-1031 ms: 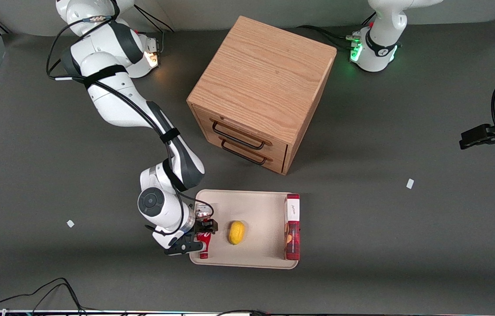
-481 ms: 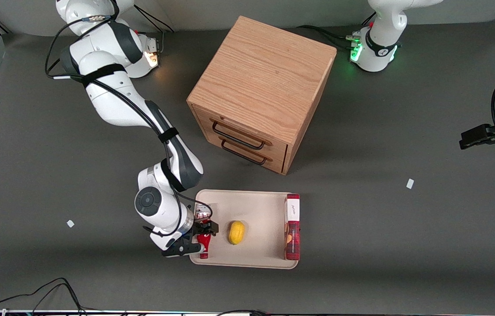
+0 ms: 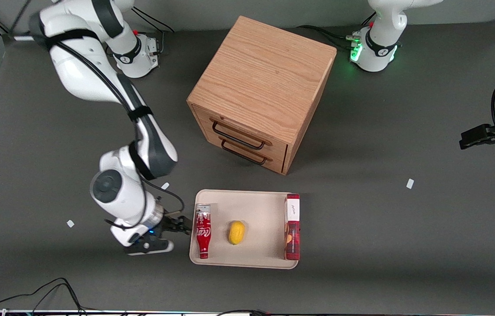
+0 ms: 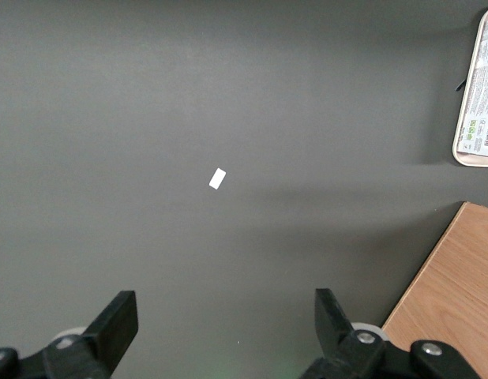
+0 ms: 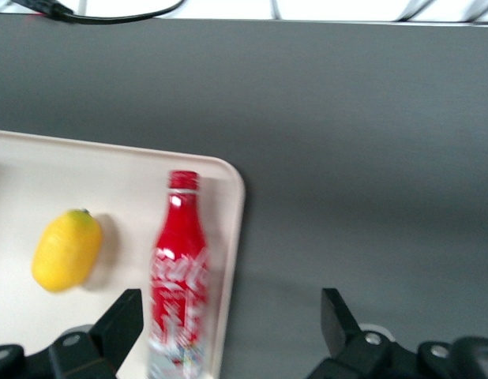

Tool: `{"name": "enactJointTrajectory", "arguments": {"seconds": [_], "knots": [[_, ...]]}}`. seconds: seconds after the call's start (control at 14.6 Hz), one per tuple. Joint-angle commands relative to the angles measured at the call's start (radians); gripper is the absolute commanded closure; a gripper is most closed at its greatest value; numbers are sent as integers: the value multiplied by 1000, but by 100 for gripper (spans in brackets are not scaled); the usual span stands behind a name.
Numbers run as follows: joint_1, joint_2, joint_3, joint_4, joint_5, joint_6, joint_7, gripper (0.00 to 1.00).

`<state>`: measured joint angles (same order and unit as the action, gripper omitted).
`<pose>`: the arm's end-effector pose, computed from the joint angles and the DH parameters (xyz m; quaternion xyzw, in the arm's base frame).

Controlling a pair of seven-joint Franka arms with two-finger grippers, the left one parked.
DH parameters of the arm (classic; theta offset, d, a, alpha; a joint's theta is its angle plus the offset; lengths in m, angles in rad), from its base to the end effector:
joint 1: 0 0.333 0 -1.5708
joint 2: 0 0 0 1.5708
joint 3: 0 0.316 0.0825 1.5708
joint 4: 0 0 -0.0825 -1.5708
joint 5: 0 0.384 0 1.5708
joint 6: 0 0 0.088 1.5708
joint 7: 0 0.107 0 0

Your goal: Place coke bottle on tray

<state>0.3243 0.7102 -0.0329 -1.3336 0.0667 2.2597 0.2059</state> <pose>0.7227 0.2249 0.3319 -0.9936 -0.0293 -0.1003 0.0437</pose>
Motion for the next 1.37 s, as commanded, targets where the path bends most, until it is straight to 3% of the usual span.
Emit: {"name": "enactJointTrajectory", "arguments": {"seconds": [0.0,0.21,0.41,0.55,0.82,0.96,1.03,1.31], "knots": [[-33,-307,-19,-348,21,9,-57,0],[-28,-501,-85,-504,22,-107,-56,0],[-27,-627,-127,-515,21,-338,-51,0],[-30,-694,-148,-541,21,-417,-60,0],[-30,-860,-205,-616,-4,-427,-54,0],[-27,-897,-211,-607,-97,-439,-51,0],[-25,-897,-213,-601,-113,-442,-56,0],[-18,-926,-222,-584,-104,-515,-62,0]]}}
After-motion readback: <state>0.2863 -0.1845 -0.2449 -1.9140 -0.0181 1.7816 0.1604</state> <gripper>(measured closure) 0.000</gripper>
